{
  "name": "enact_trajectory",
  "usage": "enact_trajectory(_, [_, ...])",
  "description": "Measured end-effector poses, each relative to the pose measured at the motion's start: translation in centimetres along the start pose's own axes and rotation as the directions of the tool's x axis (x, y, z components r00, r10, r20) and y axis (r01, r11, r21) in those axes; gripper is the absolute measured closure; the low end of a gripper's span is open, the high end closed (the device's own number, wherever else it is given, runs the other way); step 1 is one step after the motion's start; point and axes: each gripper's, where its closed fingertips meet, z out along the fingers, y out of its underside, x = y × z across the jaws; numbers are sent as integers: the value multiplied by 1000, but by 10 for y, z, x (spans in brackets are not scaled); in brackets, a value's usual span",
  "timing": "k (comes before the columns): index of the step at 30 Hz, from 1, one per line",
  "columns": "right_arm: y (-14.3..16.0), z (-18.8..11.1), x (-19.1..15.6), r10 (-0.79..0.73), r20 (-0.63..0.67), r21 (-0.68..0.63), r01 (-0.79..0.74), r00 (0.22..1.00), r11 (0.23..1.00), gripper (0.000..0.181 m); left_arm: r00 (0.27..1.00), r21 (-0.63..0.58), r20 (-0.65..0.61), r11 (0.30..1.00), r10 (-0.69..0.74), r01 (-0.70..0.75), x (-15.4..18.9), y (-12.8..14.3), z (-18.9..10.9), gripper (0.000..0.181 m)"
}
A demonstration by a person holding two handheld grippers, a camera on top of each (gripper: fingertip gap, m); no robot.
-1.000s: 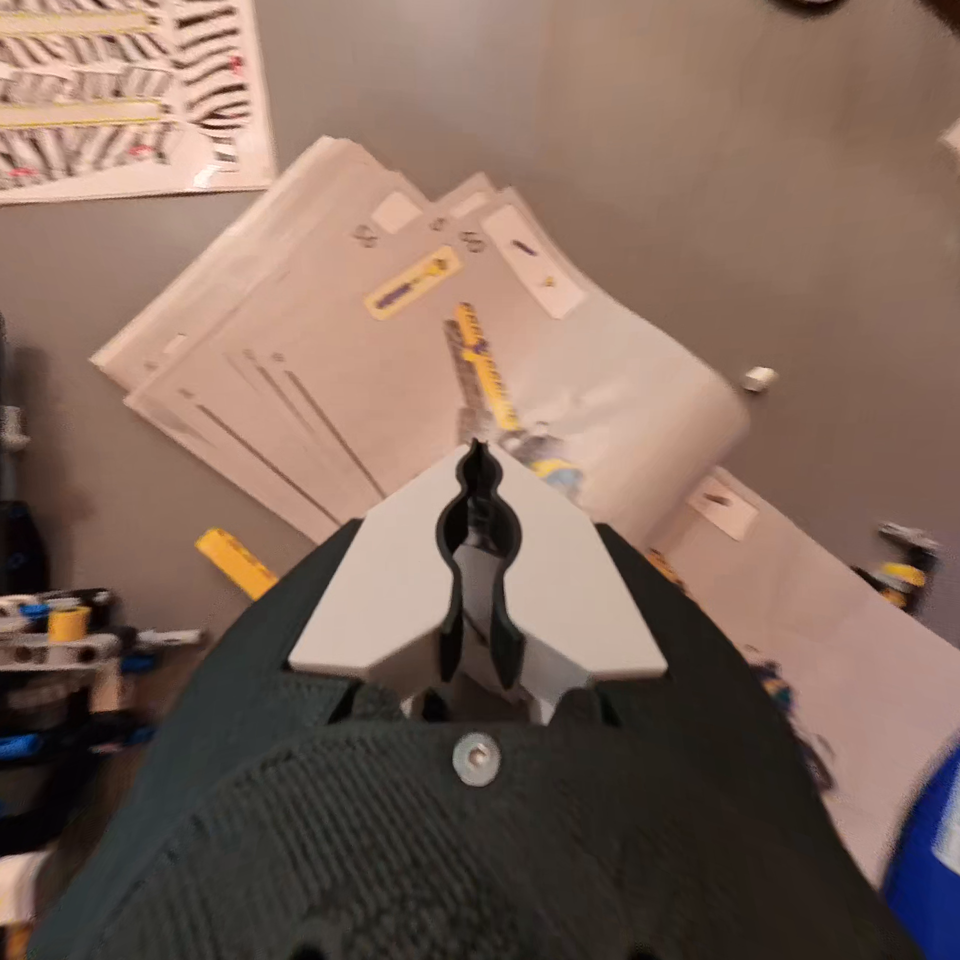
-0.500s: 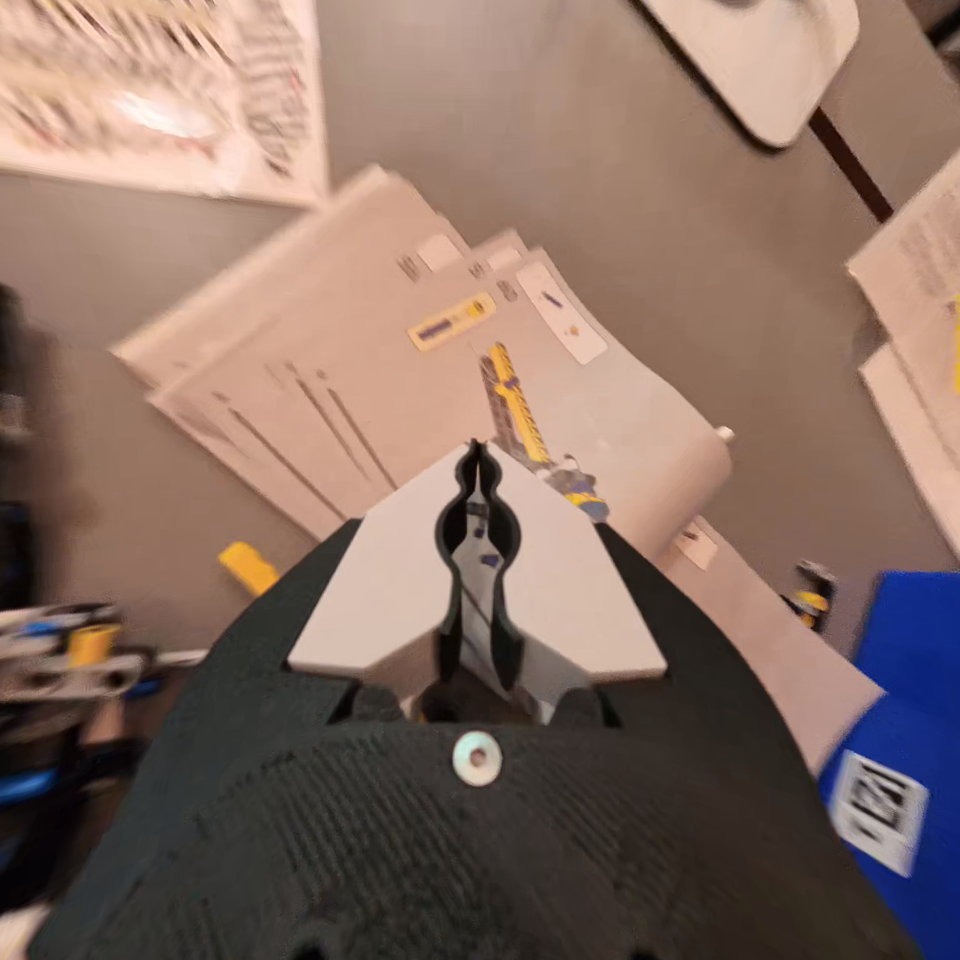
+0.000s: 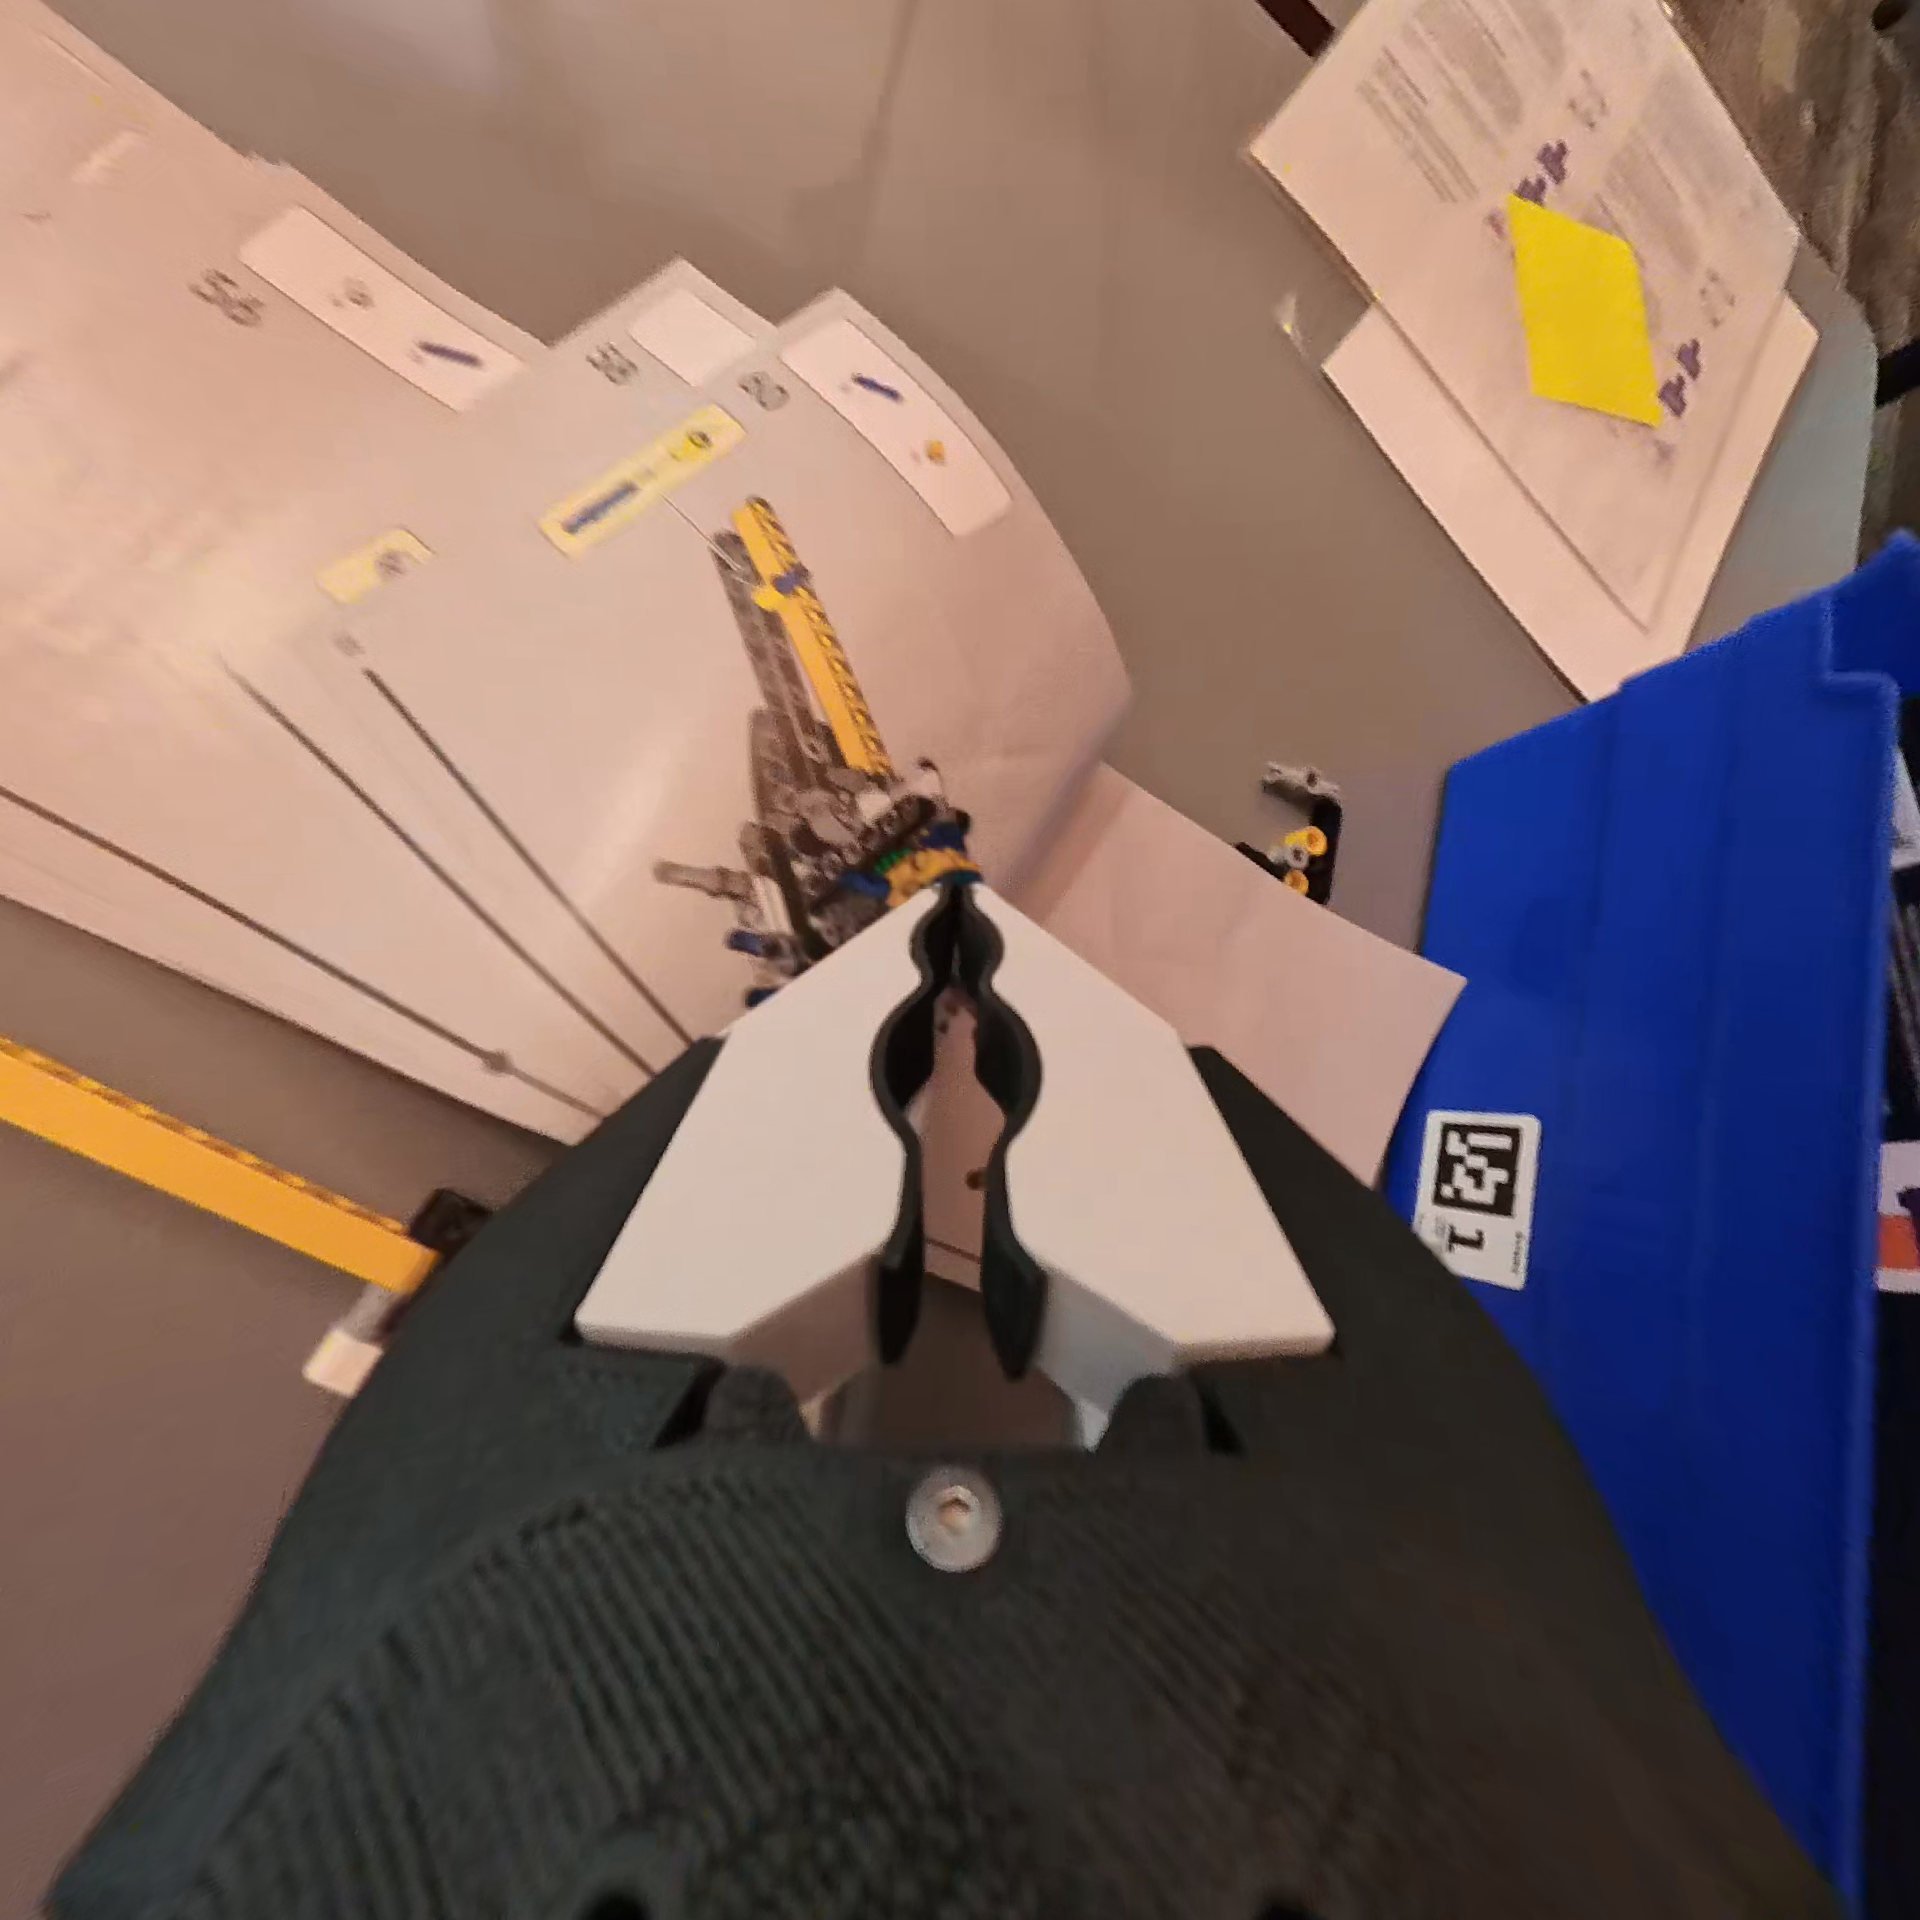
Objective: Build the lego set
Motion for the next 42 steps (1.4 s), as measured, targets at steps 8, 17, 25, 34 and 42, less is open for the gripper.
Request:
enact_trajectory(8, [-11, -9, -5, 117, 96, 104, -127, 988, 986, 163, 1000, -9, 3, 1000, 4, -4, 0, 2, 2, 141])
enact_trajectory(17, [-23, 1, -65, 194, 334, 44, -221, 923, 974, 107, 1000, -9, -5, 1000, -3, 3, 1, 2, 3, 141])
enact_trajectory(25, [-27, -3, -51, 164, 272, 123, -204, 948, 971, 159, 1000, -1, -11, 1000, -9, 9, 2, 0, 3, 141])
enact_trajectory(34, [-22, -16, -13, 259, 263, 176, -310, 929, 934, 165, 1000, -3, -10, 1000, -8, 8, 2, 0, 3, 141])
enact_trajectory(42, [1, -18, 28, 356, 178, 181, -386, 917, 905, 163, 1000, -6, -9, 1000, -7, 7, 2, 1, 4, 141])
